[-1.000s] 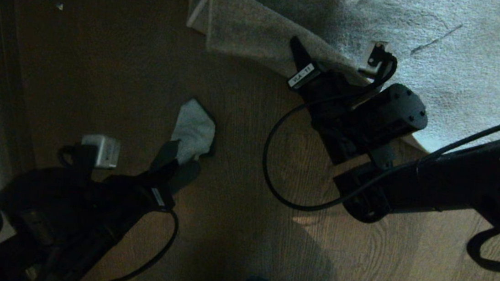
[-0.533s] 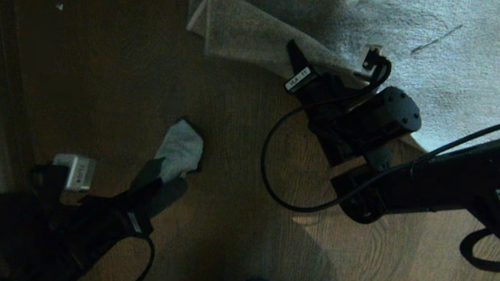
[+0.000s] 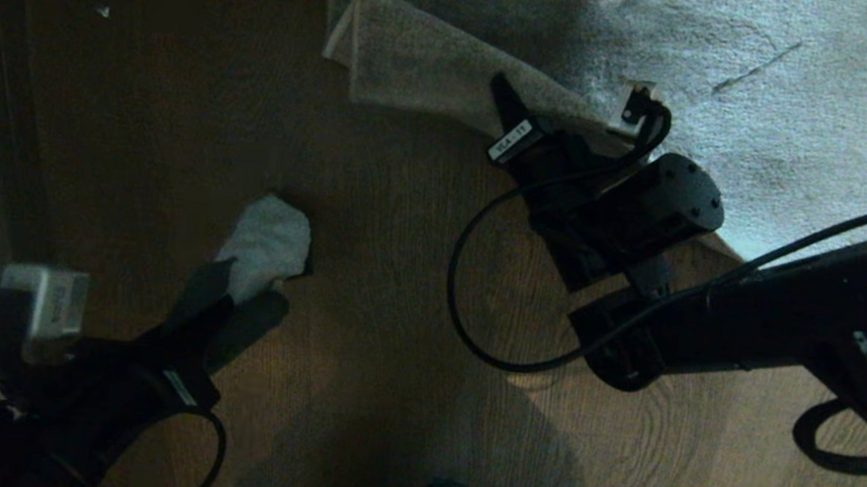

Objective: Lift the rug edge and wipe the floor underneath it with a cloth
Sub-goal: Wipe the floor under the carpet with a rag

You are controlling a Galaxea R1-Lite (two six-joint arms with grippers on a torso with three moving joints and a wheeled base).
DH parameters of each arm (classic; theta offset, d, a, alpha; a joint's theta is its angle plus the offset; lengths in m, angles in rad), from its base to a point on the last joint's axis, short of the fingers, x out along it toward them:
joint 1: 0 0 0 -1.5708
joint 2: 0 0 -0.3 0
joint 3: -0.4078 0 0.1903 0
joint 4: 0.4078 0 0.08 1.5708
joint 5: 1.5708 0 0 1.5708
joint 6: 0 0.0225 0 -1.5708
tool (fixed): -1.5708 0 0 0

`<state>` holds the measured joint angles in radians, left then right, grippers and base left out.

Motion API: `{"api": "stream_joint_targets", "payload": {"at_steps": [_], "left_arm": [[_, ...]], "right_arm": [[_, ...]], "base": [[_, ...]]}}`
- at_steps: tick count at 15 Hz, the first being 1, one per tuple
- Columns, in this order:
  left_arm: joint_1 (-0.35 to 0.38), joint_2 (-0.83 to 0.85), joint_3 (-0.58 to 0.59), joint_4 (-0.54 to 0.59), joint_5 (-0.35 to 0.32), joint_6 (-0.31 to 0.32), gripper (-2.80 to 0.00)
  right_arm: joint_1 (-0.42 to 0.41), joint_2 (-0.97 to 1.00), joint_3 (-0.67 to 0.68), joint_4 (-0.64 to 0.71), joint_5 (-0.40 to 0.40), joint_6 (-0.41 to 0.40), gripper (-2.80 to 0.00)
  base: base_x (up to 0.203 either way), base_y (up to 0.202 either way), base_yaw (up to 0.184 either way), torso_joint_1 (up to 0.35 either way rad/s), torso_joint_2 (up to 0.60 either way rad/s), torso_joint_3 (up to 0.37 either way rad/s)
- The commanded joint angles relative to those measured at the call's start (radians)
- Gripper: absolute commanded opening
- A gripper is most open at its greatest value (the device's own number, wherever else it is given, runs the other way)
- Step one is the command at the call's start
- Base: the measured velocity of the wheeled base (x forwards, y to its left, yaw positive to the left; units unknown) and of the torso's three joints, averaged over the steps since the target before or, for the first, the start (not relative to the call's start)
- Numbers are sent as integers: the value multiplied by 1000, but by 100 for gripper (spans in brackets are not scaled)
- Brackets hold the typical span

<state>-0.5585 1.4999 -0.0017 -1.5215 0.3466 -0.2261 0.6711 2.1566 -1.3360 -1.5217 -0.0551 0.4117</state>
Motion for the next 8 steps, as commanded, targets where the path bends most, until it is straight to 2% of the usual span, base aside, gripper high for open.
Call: {"api": "stream_joint_targets", "payload": {"at_steps": [1, 8], "left_arm": [[-1, -24, 0, -36, 3, 30, -280], [7, -59, 0, -36, 5, 121, -280]], "right_arm": [[5, 2, 0, -48, 1, 2, -280], [4, 0, 0, -48, 5, 6, -280]], "base": [[0, 0, 0, 0, 0, 0], [0, 0, 0, 0, 0, 0]]}}
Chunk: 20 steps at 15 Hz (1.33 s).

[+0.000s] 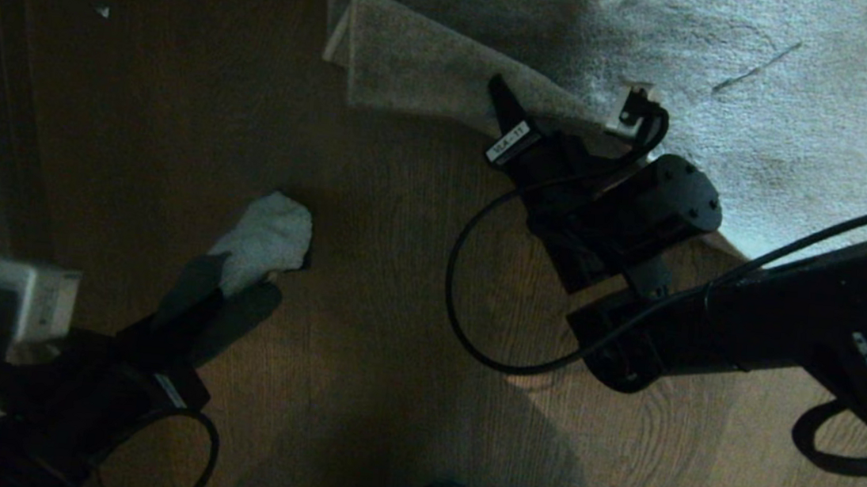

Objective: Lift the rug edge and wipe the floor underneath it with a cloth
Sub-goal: Wipe the floor under the carpet with a rag

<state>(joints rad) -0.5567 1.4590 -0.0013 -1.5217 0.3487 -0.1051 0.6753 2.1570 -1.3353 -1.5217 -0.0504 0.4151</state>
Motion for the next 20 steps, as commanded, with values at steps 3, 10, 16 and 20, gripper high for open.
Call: {"api": "stream_joint_targets", "payload": {"at_steps": [3, 10, 16, 20], "left_arm": [[54, -51, 1, -19, 33, 5, -280], [289, -159, 0, 15, 44, 29, -280], [362, -264, 0, 71, 38, 67, -280], [375, -309, 0, 72, 30, 93, -280]], "right_arm": [[1, 1, -1, -48, 0, 2, -280], [1, 12, -2, -48, 0, 1, -280], [1, 12, -2, -48, 0, -1, -280], [1, 6, -2, -48, 0, -1, -280]], "base": [[0, 0, 0, 0, 0, 0], [0, 0, 0, 0, 0, 0], [0, 0, 0, 0, 0, 0], [0, 0, 0, 0, 0, 0]]}}
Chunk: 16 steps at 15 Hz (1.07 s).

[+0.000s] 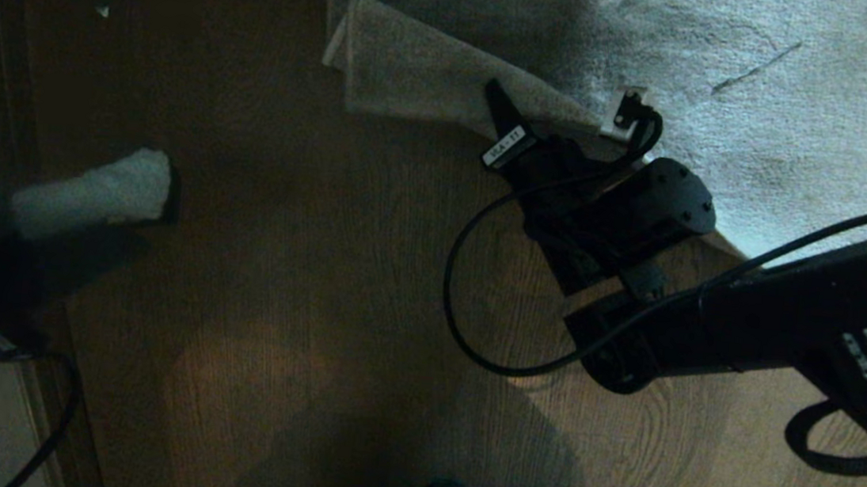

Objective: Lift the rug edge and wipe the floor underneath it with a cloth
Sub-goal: Wipe the floor under the carpet with a rag

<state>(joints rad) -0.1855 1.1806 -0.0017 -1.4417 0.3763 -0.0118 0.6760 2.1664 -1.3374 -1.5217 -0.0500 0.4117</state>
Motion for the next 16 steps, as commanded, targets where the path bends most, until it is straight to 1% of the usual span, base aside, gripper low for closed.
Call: {"api": "stream_joint_targets", "payload": {"at_steps": [1, 2, 5, 7, 9, 10, 11, 13, 15, 16], "left_arm": [[18, -49, 0, -7, 3, 5, -280], [30, -61, 0, 5, 1, 10, -280], [31, -88, 0, 55, -5, 16, -280], [31, -103, 0, 60, -10, 44, -280], [31, -117, 0, 71, -42, 60, -280], [30, -134, 0, 103, -53, 61, -280], [29, -166, 0, 157, -68, 61, -280], [27, -274, 0, 308, -110, 60, -280], [27, -426, 0, 501, -163, 55, -280], [26, -511, 0, 617, -183, 51, -280]], "right_arm": [[1, -3, 0, -48, -1, 2, -280], [1, -5, 0, -48, -1, 2, -280], [2, -12, 0, -48, -1, -8, -280], [4, -13, 1, -48, -1, -10, -280], [12, -13, 0, -48, -1, -11, -280], [15, -14, 0, -48, -1, -15, -280], [19, -14, 1, -48, -1, -17, -280], [20, -19, 1, -48, -1, -21, -280], [20, -26, 4, -48, -2, -31, -280], [22, -28, 6, -48, -2, -33, -280]], "base": [[0, 0, 0, 0, 0, 0], [0, 0, 0, 0, 0, 0], [0, 0, 0, 0, 0, 0], [0, 0, 0, 0, 0, 0], [0, 0, 0, 0, 0, 0], [0, 0, 0, 0, 0, 0], [0, 0, 0, 0, 0, 0], [0, 0, 0, 0, 0, 0], [0, 0, 0, 0, 0, 0], [0, 0, 0, 0, 0, 0]]}}
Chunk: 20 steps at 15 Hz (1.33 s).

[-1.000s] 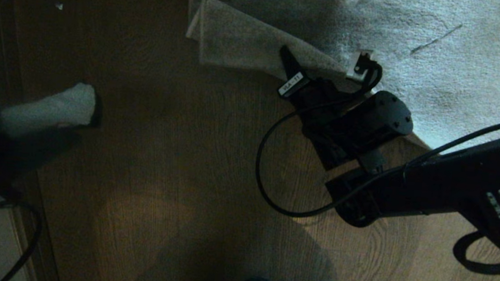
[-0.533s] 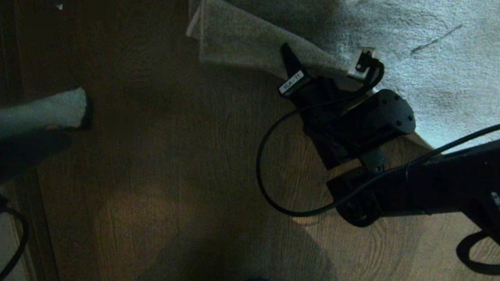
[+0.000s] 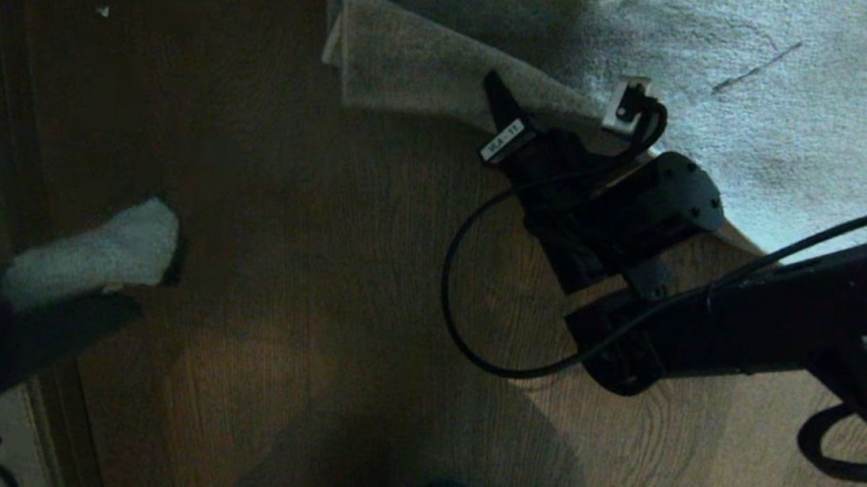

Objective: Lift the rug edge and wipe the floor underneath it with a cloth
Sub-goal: Wipe the floor under the carpet with a rag

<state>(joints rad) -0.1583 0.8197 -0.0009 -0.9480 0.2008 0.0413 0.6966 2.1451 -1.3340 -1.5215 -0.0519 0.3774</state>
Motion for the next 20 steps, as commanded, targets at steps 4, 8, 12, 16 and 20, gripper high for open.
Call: {"api": "stream_joint_targets", "payload": {"at_steps": [4, 8, 12, 16, 20], "left_arm": [[-2, -461, -1, 543, -44, -46, -280], [-4, -536, -1, 746, -92, -147, -280], [-4, -536, 1, 889, -181, -171, -280], [-4, -536, -5, 902, -228, -178, -280], [-4, -536, -5, 965, -212, -47, -280]], "right_arm": [[6, -13, 3, -49, 0, 0, -280], [11, -13, 4, -49, 0, -12, -280], [14, -14, 6, -49, 0, -13, -280], [15, -22, 6, -49, 1, -13, -280], [21, -19, 6, -49, 0, -12, -280]], "base": [[0, 0, 0, 0, 0, 0], [0, 0, 0, 0, 0, 0], [0, 0, 0, 0, 0, 0], [0, 0, 0, 0, 0, 0], [0, 0, 0, 0, 0, 0]]}}
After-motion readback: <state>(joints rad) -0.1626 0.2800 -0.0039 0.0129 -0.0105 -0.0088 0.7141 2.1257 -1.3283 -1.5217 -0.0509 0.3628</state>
